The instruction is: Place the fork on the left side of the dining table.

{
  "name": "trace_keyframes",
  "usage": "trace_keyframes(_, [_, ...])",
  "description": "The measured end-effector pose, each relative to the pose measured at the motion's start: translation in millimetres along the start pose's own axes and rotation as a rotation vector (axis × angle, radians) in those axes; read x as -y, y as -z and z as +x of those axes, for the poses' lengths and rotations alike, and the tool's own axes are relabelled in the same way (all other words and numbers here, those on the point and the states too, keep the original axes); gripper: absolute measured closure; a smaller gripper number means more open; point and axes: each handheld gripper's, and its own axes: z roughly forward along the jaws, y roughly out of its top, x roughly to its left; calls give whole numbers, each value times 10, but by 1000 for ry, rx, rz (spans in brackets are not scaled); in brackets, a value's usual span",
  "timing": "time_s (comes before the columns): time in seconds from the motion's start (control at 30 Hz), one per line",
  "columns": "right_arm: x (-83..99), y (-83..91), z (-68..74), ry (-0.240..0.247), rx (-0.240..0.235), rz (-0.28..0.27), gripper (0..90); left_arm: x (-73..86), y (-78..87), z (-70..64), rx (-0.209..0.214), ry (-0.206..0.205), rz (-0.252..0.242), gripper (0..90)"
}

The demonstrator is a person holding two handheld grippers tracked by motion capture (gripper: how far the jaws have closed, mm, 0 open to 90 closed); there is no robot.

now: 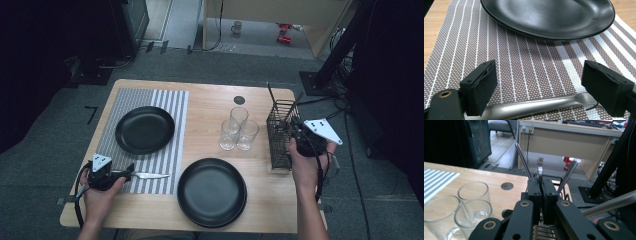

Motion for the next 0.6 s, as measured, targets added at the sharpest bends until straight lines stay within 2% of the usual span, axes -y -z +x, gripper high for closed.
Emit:
trace_keyframes(0.13, [-61, 59, 1, -14, -21, -15, 886, -13, 18, 1, -14, -7, 1, 137])
trace_keyframes(0.3, [-177, 165, 9, -8, -30, -46, 885, -52, 58, -18, -25, 0, -14, 136])
trace_keyframes(0.47, [-324, 278, 1, -11, -45, -76, 885, -130, 130, -81, -14, 17, -49, 122])
trace_keyframes(0.6, [-418, 353, 13, -11, -56, -95, 885, -176, 160, -145, 2, 8, -56, 122])
